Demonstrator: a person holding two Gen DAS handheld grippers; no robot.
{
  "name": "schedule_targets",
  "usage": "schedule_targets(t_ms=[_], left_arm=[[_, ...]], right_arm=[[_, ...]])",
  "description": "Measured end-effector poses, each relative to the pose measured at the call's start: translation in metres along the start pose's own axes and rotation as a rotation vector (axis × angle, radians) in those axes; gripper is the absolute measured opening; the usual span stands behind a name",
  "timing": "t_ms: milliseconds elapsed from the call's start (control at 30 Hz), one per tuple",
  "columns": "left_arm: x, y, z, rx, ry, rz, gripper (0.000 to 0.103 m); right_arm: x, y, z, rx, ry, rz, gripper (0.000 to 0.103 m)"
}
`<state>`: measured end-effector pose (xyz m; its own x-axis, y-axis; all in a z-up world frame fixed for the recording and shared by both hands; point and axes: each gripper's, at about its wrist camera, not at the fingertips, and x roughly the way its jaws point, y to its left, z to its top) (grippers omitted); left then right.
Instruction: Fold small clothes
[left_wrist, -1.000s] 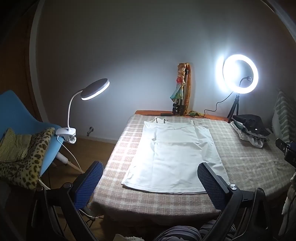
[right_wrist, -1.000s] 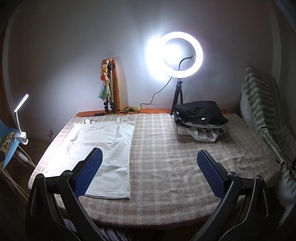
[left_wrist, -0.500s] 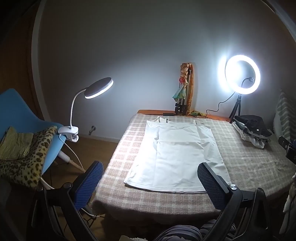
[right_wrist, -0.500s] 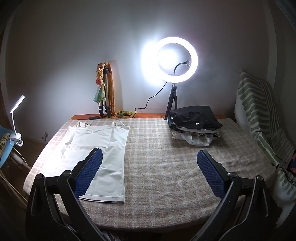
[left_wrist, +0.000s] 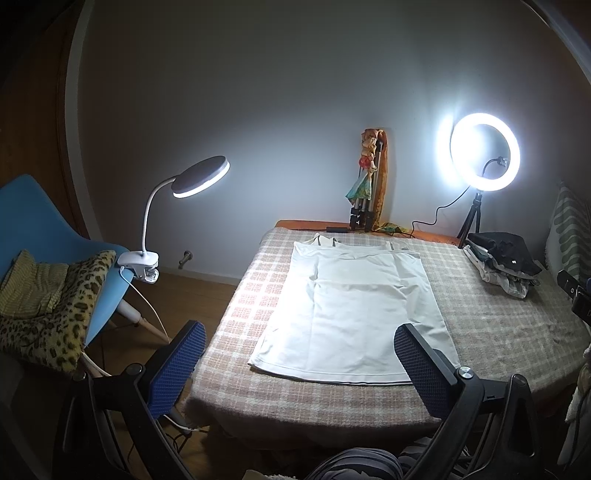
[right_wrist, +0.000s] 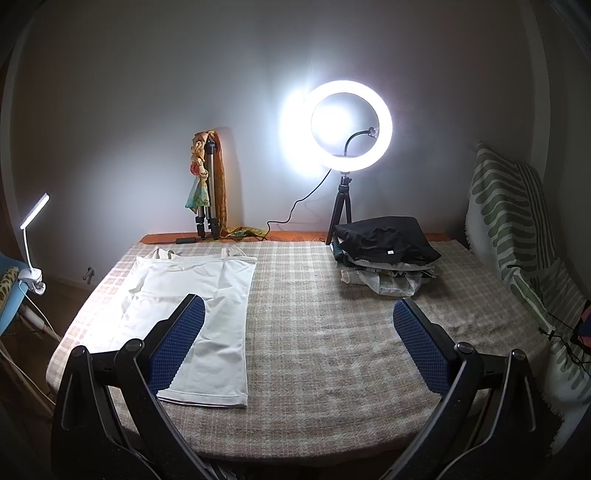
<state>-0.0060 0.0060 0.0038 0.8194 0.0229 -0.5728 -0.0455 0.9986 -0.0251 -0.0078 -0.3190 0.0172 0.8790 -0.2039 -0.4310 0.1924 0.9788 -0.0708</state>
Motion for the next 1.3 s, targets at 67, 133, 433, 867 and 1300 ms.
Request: schedule_targets(t_ms=[67,133,433,867,1300], left_arm=[[0.0,0.0,0.0,-0.001,-0.001,-0.001,0.102],[-0.001,0.0,0.001,0.0,-0.002,-0.001,0.102],[-0.002,0.001,0.0,-0.001,-0.004,-0.001,0.102],[-0.001,0.001,-0.001,-0.006,0.003,0.002,0.102],[0.008,0.006,-0.004,-0.018,0.017,0.007,0.102]], right_arm=[[0.0,0.0,0.001,0.0,-0.001,-0.001,0.103],[0.0,0.0,0.001,0.0,-0.001,0.0,0.103],[0.0,0.0,0.001,0.0,-0.001,0.0,0.103],[0.001,-0.001,0.001,0.001,-0.002,-0.003,0.103],[0.003,0.002,0.0,0.001,0.0,-0.002,0.103]])
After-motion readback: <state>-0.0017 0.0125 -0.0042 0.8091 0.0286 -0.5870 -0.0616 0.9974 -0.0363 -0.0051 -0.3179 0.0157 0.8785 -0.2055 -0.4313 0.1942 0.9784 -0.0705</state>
